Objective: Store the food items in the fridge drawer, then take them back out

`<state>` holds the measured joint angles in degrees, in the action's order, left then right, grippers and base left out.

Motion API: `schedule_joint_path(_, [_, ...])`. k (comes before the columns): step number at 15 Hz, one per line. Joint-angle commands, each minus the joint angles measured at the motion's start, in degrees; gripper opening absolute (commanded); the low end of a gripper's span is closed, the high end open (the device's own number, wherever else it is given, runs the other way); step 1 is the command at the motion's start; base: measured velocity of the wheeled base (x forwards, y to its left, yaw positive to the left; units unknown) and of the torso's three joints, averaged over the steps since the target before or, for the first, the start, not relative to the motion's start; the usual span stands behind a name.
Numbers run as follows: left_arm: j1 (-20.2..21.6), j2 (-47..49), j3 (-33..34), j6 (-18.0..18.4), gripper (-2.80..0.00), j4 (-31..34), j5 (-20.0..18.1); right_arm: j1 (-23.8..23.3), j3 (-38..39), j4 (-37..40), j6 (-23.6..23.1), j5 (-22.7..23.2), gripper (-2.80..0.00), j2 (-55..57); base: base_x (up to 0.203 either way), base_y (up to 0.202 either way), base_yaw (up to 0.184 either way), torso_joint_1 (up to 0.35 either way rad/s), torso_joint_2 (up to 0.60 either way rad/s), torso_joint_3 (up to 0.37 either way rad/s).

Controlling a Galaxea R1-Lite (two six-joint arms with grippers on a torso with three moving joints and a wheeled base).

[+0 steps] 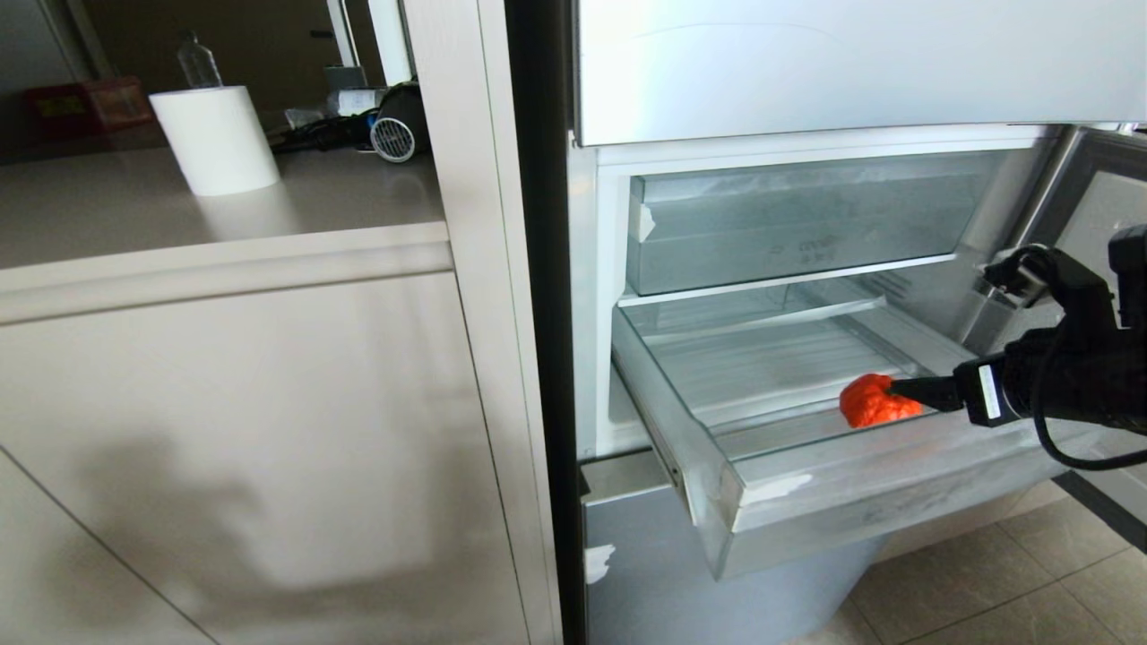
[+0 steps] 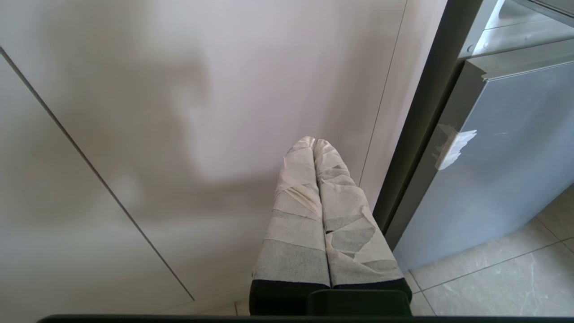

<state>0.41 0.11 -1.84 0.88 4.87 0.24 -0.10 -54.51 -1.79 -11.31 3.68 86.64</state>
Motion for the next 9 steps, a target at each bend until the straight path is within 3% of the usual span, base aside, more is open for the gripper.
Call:
schedule_joint_path(1, [0.0, 0.0, 0.0, 0.0, -2.80, 0.0, 0.0, 0.0, 1.5, 0.4, -0.1, 0.0, 0.00, -2.2, 0.000, 0.000, 0.000, 0.000, 0.00, 0.000])
schedule_joint_path(6, [0.0, 0.0, 0.0, 0.0, -2.80, 0.0, 0.0, 0.0, 2.0, -5.8, 4.8, 0.5, 0.00, -3.0, 0.000, 0.000, 0.000, 0.000, 0.00, 0.000])
schedule_joint_path(8, [0.0, 0.0, 0.0, 0.0, -2.80, 0.1, 0.0, -0.1, 2.6, -9.1, 3.9, 0.0, 0.00, -5.6, 0.000, 0.000, 0.000, 0.000, 0.00, 0.000])
schedule_joint_path(9, [0.0, 0.0, 0.0, 0.0, -2.80, 0.1, 0.0, -0.1, 3.3, -9.3, 1.1, -1.7, 0.00, -7.3, 0.000, 0.000, 0.000, 0.000, 0.00, 0.000])
